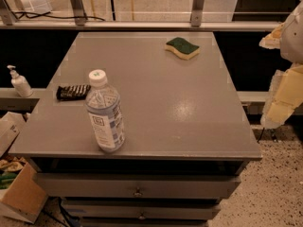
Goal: Knock blue plastic bottle over
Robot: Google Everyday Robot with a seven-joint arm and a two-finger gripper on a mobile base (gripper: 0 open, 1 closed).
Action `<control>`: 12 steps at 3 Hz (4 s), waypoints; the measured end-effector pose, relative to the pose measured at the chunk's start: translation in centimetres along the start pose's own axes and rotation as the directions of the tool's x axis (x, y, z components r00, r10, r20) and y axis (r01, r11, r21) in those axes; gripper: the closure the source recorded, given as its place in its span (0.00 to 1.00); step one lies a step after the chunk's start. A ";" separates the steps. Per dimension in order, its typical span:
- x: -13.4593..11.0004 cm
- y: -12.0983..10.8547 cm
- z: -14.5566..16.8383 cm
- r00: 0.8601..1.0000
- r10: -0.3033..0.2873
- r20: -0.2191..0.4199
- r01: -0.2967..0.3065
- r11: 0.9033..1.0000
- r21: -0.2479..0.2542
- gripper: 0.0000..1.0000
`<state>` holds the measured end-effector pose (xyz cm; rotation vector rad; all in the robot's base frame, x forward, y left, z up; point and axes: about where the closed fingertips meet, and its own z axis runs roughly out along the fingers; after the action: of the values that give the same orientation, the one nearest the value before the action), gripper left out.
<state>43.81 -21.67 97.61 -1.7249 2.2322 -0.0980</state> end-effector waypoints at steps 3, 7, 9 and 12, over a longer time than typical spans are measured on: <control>0.6 -0.1 3.2 0.993 0.051 0.102 -0.050 0.999 -0.019 0.00; -9.7 5.8 10.8 0.657 0.229 0.718 -0.093 0.970 -0.224 0.00; -17.7 8.8 7.5 0.391 0.233 0.890 -0.007 0.968 -0.251 0.00; -22.9 9.3 4.9 0.337 0.185 0.923 0.016 0.979 -0.202 0.00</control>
Offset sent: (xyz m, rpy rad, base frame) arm 0.0124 -0.0044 -0.0101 0.0362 -0.0181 0.0143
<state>41.63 3.37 95.37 -1.1565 1.3828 0.9444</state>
